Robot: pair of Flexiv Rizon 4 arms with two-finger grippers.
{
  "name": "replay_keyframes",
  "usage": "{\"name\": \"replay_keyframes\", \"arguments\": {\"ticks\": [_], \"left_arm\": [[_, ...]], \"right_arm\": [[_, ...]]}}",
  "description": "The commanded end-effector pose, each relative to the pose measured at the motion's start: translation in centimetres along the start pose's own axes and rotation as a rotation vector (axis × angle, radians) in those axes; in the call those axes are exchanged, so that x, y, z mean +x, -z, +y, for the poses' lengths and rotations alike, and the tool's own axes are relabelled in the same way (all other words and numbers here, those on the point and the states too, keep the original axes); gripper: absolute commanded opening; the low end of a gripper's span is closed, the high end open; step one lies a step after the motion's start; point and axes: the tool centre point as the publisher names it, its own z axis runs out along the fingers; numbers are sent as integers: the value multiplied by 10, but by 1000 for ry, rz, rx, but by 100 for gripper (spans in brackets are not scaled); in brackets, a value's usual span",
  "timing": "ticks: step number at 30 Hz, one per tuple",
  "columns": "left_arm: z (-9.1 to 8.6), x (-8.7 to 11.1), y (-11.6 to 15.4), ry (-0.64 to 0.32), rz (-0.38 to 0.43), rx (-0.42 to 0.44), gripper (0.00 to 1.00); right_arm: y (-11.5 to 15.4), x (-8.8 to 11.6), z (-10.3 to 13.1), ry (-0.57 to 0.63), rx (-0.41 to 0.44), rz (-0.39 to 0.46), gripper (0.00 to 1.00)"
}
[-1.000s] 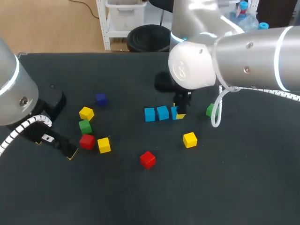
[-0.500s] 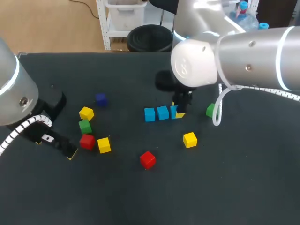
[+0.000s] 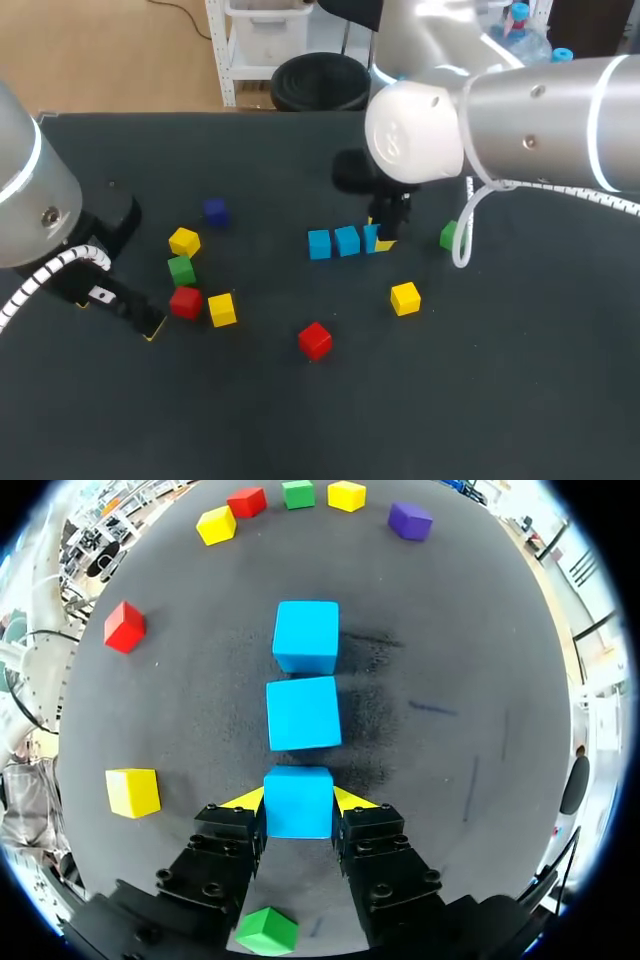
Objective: Place the blue cubes, place green cubes on the blue cubes, place the yellow cubes on the green cubes, then place the red cubes on the yellow cubes, and place purple cube on the red cubes.
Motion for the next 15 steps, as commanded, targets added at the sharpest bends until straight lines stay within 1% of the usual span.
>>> {"name": "replay_keyframes", "arguments": {"ticks": [1, 3, 15], "left_arm": [[1, 0, -1, -2, 0, 3, 100], [1, 0, -1, -2, 0, 3, 100], [1, 0, -1, -2, 0, 3, 100]], "right_arm": [[-2, -2, -2, 3, -1, 0, 8], [-2, -3, -2, 5, 1, 4, 7], [-1, -3, -3, 5, 3, 19, 5]]}}
